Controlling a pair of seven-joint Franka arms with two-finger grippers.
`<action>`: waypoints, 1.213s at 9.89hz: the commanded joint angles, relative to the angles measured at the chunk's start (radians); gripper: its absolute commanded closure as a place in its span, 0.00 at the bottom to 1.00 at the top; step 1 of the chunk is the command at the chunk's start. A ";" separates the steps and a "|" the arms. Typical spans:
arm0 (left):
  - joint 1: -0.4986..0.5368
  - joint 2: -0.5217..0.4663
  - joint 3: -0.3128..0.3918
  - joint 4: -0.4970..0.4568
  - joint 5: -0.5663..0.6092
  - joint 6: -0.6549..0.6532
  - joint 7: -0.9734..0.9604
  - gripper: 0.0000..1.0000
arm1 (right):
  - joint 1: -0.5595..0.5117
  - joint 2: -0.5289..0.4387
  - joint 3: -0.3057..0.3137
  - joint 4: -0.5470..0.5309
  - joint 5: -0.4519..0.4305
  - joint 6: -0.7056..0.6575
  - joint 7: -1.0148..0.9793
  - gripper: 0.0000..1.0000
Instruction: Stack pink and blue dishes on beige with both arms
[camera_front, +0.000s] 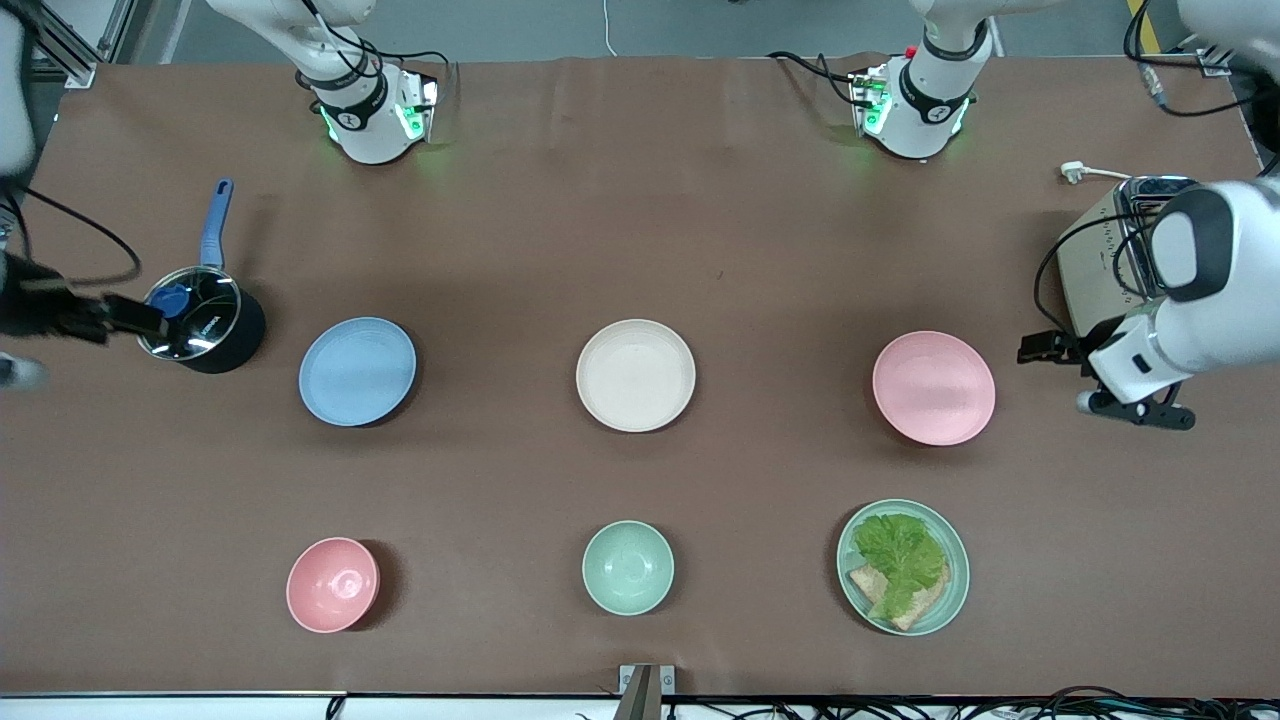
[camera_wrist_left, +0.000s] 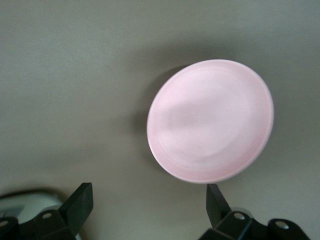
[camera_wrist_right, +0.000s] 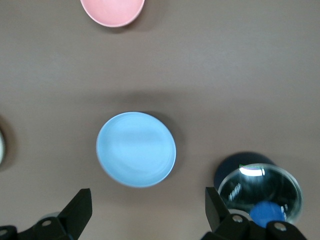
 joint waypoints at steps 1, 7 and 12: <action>0.044 0.142 -0.011 -0.004 -0.063 0.098 0.078 0.04 | -0.006 -0.005 0.004 -0.221 0.025 0.251 -0.128 0.00; 0.050 0.266 -0.019 -0.001 -0.167 0.143 0.163 0.59 | -0.031 0.186 0.001 -0.387 0.310 0.508 -0.518 0.00; 0.048 0.245 -0.020 0.010 -0.183 0.125 0.168 1.00 | -0.032 0.219 0.003 -0.464 0.399 0.608 -0.601 0.05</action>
